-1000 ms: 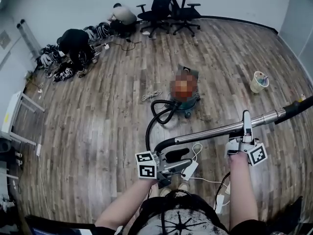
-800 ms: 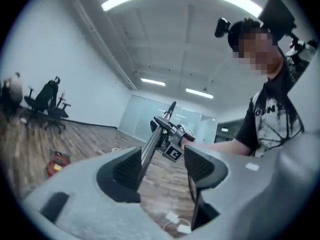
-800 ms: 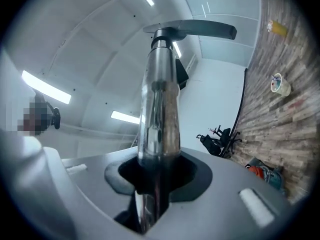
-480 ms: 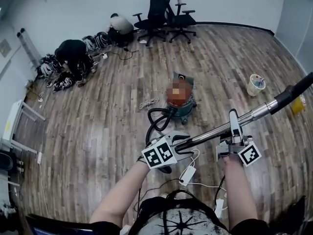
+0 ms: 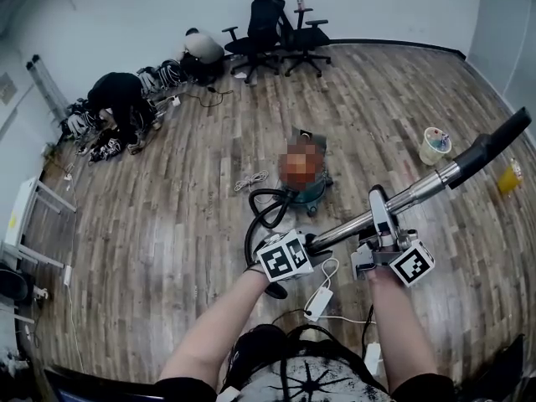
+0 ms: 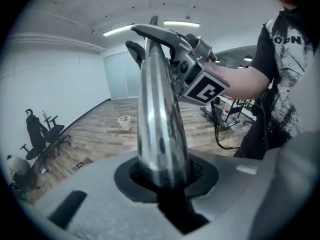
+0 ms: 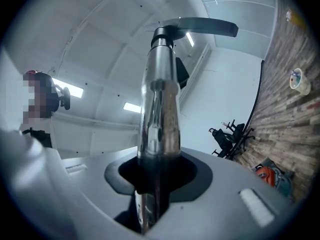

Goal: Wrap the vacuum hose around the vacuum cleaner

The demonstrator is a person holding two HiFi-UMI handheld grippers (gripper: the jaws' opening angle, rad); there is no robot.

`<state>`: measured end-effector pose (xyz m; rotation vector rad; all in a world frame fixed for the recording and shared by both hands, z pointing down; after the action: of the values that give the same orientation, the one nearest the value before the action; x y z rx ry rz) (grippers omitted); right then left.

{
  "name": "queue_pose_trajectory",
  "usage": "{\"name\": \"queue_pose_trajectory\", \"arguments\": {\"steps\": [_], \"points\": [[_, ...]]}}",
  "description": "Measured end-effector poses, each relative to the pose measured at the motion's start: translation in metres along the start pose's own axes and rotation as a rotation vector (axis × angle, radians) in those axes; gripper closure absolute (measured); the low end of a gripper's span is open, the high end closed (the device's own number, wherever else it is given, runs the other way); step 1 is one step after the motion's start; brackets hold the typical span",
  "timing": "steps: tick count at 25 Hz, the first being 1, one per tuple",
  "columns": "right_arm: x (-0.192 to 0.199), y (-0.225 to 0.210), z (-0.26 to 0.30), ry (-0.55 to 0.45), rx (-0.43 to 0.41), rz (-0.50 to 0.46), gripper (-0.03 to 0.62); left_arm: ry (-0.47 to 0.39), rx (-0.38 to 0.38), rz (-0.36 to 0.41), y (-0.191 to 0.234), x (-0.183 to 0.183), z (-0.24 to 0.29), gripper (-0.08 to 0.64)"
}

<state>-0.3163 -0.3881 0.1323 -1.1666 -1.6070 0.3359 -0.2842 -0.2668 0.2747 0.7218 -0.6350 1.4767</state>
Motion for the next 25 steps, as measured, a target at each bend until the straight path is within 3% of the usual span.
{"name": "queue_pose_trajectory", "arguments": {"steps": [9,14,25], "points": [[0.029,0.017,0.045,0.1,0.001,-0.053,0.475,-0.044,-0.072,-0.046,0.023,0.019,-0.027,0.474],[0.041,0.035,0.076,0.102,-0.038,-0.127,0.474,-0.127,-0.101,-0.041,0.043,0.023,-0.044,0.477],[0.112,0.08,0.22,0.149,-0.219,-0.293,0.476,-0.361,0.109,0.042,0.132,0.032,-0.136,0.426]]}}
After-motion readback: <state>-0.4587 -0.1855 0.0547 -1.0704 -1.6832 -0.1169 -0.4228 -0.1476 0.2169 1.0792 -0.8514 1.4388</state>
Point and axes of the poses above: the fingertips, and each gripper's own axes: z forward along the fingers, y to its left, x out of its underside, the point moved 4 cm from there along -z, backward along the fingers, and after that the axes turned 7 degrees about x, right-handed, at the moved point
